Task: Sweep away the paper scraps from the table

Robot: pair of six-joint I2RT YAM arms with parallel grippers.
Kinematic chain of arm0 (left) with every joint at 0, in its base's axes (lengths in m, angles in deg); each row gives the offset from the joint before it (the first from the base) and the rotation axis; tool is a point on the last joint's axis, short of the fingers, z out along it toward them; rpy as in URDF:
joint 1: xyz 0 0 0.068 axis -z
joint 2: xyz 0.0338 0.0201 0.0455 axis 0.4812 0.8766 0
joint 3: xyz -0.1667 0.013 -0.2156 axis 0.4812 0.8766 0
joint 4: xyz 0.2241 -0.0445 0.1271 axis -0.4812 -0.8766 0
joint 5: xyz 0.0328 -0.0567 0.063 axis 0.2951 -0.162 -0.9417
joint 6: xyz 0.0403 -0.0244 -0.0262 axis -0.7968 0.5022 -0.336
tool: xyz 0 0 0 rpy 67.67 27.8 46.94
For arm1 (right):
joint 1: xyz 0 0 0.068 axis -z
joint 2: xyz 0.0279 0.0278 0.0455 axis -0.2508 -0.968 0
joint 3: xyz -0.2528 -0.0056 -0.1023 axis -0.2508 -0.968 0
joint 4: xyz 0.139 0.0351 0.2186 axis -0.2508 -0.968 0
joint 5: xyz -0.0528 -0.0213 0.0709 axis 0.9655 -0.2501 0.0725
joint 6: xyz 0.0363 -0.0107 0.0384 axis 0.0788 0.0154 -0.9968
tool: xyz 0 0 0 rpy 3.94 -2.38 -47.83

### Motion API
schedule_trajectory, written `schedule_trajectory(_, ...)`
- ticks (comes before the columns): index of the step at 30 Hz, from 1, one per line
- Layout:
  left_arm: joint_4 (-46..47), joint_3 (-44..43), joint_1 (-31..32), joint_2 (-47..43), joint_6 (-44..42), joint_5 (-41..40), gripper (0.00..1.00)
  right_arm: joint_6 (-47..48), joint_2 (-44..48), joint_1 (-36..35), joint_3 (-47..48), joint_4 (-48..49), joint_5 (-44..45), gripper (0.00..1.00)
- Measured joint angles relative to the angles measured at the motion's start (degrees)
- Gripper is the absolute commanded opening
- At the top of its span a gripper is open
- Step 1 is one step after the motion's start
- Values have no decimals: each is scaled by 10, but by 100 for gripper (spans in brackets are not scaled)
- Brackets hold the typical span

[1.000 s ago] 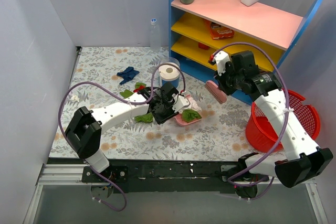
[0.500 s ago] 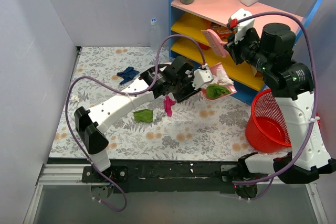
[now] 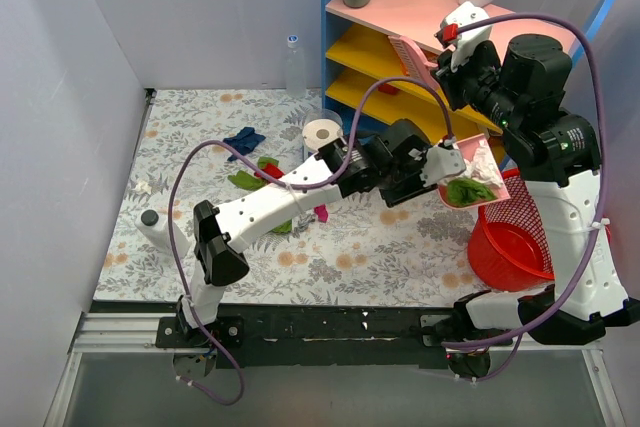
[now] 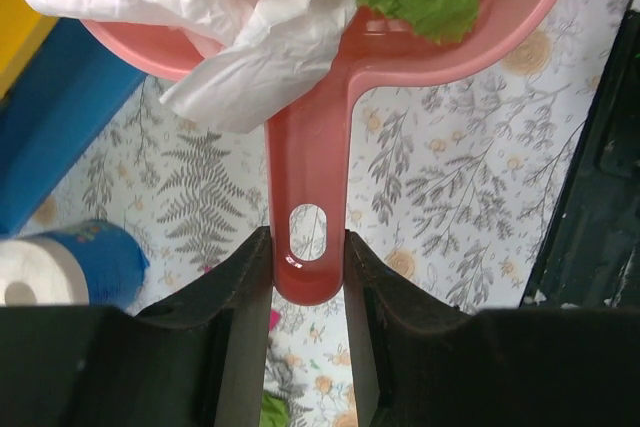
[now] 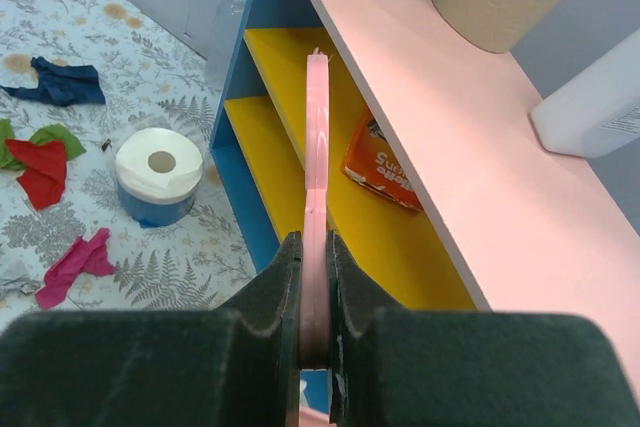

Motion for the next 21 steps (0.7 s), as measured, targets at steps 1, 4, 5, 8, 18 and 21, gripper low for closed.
schedule_trajectory(1,2,-12,6,7,0,-1,0,2,0,0,0,2,1,1)
schedule_trajectory(4,4,-33,23,21,-4,-15,0,2,0,0,0,6,8,1)
schedule_trajectory(5,6,-37,27,23,-5,-18,0,2,0,0,0,7,11,1)
schedule_trajectory(8,7,-48,36,33,-11,-28,0,2,-1,0,3,10,16,1)
schedule_trajectory(18,50,-85,45,70,-64,-99,0,1,-2,5,14,17,21,1)
schedule_trajectory(21,67,-85,49,75,-89,-120,0,1,-2,16,14,17,24,1)
